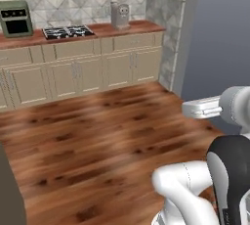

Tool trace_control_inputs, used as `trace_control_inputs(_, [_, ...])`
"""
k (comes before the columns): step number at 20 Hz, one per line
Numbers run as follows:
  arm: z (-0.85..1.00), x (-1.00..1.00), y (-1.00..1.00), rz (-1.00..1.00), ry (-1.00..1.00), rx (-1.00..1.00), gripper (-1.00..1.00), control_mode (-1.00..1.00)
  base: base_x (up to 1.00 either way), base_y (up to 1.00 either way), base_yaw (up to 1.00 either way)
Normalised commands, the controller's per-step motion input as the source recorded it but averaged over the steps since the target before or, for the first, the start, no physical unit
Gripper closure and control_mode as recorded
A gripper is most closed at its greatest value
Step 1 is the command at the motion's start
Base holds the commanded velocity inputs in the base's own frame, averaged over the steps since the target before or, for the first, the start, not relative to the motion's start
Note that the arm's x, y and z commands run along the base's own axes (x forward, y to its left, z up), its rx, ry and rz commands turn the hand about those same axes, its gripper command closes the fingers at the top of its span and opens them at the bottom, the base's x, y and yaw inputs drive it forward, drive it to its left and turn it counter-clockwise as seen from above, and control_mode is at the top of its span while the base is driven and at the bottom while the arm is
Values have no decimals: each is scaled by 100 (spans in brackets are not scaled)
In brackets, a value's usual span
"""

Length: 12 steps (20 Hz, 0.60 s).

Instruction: Open the cabinet directly in front. Then move the liquor and the mug to the dining counter with the candle on it.

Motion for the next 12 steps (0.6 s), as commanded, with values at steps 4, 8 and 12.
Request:
trace_control_inputs(4, [0,0,0,0,0,0,-100,100,100,2,1])
trace_control_inputs(8, [0,0,0,0,0,0,-100,100,100,-4,-5])
trace_control_inputs(12, [0,0,0,0,0,0,-100,100,100,-7,-3])
